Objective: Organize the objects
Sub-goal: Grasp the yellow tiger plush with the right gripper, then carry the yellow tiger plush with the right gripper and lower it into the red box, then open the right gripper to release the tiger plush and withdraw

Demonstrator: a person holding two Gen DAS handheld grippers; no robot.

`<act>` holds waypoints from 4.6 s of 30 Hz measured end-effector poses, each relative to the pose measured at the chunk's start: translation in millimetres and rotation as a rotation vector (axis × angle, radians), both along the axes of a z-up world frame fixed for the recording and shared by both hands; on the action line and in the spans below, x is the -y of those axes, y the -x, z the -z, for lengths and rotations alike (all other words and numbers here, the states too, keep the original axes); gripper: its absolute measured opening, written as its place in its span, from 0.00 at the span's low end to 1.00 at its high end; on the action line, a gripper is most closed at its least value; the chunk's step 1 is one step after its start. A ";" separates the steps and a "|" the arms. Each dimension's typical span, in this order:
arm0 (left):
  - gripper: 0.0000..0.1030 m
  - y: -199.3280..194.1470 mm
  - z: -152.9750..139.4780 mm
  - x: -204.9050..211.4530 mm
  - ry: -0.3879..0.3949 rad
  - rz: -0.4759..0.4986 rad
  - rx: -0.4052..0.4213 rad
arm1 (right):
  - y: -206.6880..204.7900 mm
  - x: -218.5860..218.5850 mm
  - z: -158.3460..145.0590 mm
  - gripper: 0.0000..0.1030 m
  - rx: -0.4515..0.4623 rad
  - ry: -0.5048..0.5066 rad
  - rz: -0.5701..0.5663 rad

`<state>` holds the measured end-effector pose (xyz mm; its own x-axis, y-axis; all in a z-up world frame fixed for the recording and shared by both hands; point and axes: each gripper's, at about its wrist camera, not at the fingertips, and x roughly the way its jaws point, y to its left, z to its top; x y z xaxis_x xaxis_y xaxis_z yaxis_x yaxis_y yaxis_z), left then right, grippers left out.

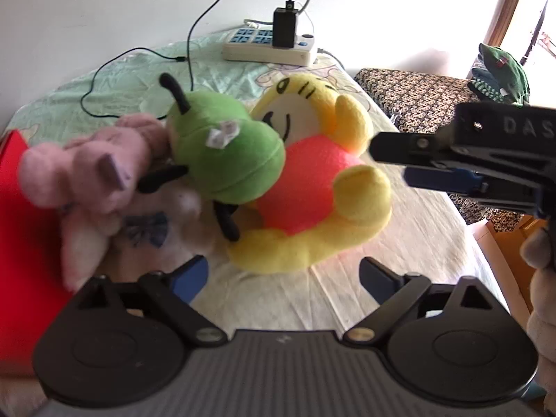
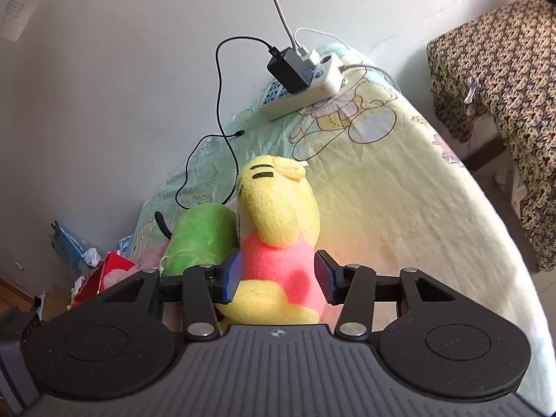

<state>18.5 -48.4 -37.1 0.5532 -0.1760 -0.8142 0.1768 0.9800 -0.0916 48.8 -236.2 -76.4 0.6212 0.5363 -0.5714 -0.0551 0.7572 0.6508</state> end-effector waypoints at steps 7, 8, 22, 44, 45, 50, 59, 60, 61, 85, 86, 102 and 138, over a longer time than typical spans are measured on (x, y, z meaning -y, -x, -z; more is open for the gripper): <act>0.85 -14.6 13.9 5.1 0.045 0.053 0.024 | -25.7 -2.0 24.4 0.51 -0.051 -0.045 -0.052; 0.88 -15.1 15.5 8.0 0.038 0.061 0.038 | -29.1 -2.7 27.6 0.52 -0.061 -0.060 -0.057; 0.71 -25.9 33.2 32.6 -0.011 0.130 0.039 | -9.6 13.2 28.5 0.35 -0.072 -0.181 -0.062; 0.69 35.4 -21.2 75.7 0.059 0.260 0.149 | 51.3 46.9 -34.0 0.35 0.113 -0.196 0.014; 0.69 37.0 -27.8 73.3 0.058 0.254 0.168 | 51.6 43.5 -39.7 0.35 0.134 -0.202 0.003; 0.69 52.3 -56.9 57.7 0.013 0.192 0.277 | 50.7 17.0 -66.3 0.35 0.216 -0.231 -0.076; 0.69 78.3 -89.9 -11.9 -0.016 0.051 0.388 | 49.1 -60.7 -102.7 0.35 0.296 -0.249 -0.215; 0.69 82.5 -92.5 -21.6 -0.022 0.040 0.399 | 50.0 -70.8 -104.4 0.35 0.300 -0.254 -0.223; 0.69 85.0 -94.9 -30.6 -0.029 0.031 0.405 | 51.1 -80.9 -105.4 0.35 0.301 -0.259 -0.229; 0.70 98.8 -63.0 -228.1 -0.033 -0.014 0.293 | 61.5 -260.0 -74.8 0.35 0.132 -0.105 -0.215; 0.70 97.4 -59.5 -230.9 -0.026 -0.008 0.279 | 61.7 -262.8 -73.5 0.35 0.122 -0.092 -0.213; 0.74 92.1 -39.6 -258.5 0.023 -0.002 0.199 | 57.9 -290.0 -40.3 0.36 0.033 -0.024 -0.183; 1.00 95.8 -49.6 -270.5 0.062 -0.012 0.135 | 72.3 -288.0 -42.2 0.34 0.131 0.079 -0.177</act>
